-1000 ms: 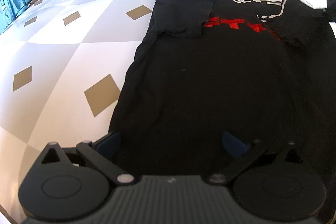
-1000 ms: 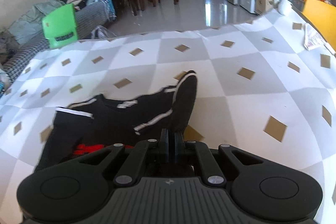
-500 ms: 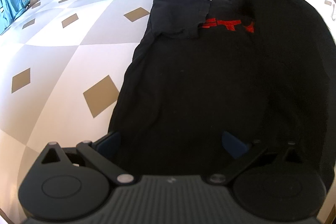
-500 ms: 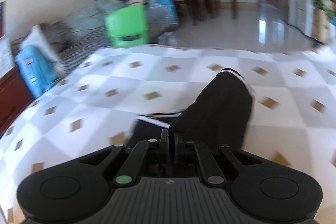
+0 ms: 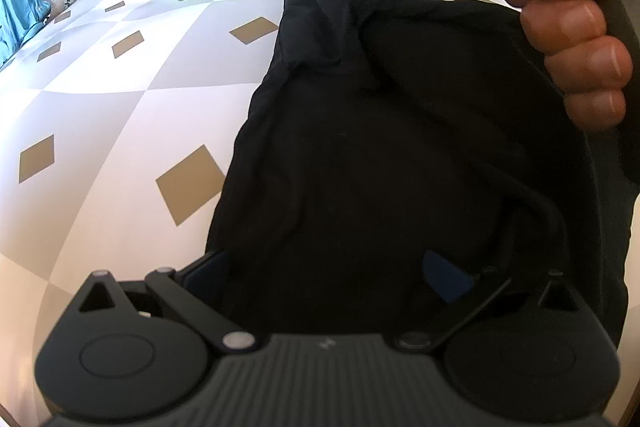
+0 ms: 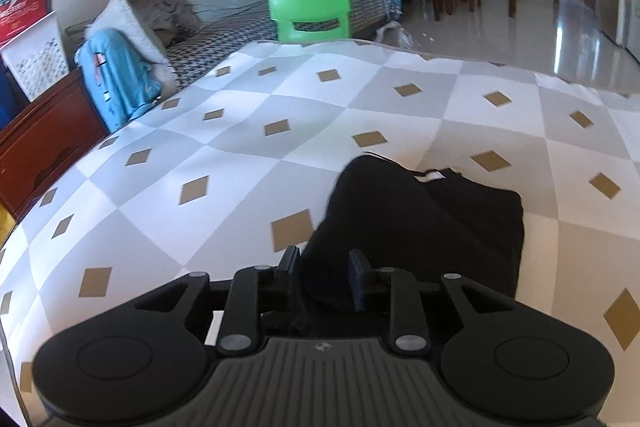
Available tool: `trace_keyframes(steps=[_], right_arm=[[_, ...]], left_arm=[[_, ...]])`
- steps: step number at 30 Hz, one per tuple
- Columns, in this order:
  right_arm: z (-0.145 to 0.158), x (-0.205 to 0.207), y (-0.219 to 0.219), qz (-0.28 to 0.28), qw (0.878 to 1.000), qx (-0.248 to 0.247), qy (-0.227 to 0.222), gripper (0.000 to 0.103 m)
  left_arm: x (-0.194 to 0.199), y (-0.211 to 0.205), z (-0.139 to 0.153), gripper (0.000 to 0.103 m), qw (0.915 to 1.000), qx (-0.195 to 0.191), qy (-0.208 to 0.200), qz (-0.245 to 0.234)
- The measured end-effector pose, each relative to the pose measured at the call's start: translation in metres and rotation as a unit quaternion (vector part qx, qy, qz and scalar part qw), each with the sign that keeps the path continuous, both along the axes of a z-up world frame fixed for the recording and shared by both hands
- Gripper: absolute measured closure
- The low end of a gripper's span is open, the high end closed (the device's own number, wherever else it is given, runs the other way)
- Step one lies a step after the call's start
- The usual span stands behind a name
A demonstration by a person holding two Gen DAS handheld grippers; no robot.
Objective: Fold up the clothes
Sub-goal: 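Lift the shirt end with the right gripper and fold it toward the left gripper, then open the right gripper and withdraw it from the folded shirt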
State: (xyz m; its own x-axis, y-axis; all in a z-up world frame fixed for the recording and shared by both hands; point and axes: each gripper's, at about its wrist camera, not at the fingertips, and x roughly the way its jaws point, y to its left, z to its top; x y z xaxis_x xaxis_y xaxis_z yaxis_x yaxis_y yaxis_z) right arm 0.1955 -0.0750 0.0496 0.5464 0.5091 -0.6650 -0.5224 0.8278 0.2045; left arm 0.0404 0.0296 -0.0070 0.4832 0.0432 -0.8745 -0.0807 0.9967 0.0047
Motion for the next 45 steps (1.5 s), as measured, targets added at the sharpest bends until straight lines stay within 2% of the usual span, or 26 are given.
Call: trace_keyframes(steps=[4, 11, 16, 21, 27, 31, 36, 45], right_arm=[[-0.002, 0.005, -0.003, -0.007, 1.0, 0.01, 0.009, 0.076], [-0.006, 0.007, 0.006, 0.012, 1.0, 0.012, 0.013, 0.076], [-0.02, 0.01, 0.016, 0.036, 0.998, 0.018, 0.038, 0.076], [-0.036, 0.013, 0.027, 0.052, 0.997, 0.009, 0.061, 0.074], [-0.05, 0.009, 0.04, 0.077, 0.994, -0.029, 0.065, 0.067], [-0.047, 0.009, 0.04, 0.082, 0.994, -0.032, 0.07, 0.065], [-0.029, 0.007, 0.027, 0.068, 0.995, -0.015, 0.066, 0.064], [0.007, -0.005, -0.019, 0.028, 0.999, -0.011, 0.037, 0.061]], left_arm=[[0.0, -0.001, 0.0, 0.0, 1.0, 0.0, 0.001, 0.0], [-0.002, -0.001, 0.0, 0.0, 1.0, -0.001, -0.002, -0.007], [-0.002, -0.002, 0.0, 0.0, 1.0, -0.001, -0.002, -0.009], [-0.001, -0.003, 0.0, 0.0, 1.0, -0.001, 0.0, -0.008], [-0.001, -0.005, -0.001, 0.0, 1.0, -0.001, 0.0, -0.008], [-0.001, -0.006, -0.001, 0.0, 1.0, 0.0, -0.001, -0.009], [-0.002, -0.007, -0.002, 0.0, 0.9999, 0.0, -0.003, -0.01], [-0.004, -0.012, -0.002, 0.0, 0.9998, 0.002, -0.012, -0.014]])
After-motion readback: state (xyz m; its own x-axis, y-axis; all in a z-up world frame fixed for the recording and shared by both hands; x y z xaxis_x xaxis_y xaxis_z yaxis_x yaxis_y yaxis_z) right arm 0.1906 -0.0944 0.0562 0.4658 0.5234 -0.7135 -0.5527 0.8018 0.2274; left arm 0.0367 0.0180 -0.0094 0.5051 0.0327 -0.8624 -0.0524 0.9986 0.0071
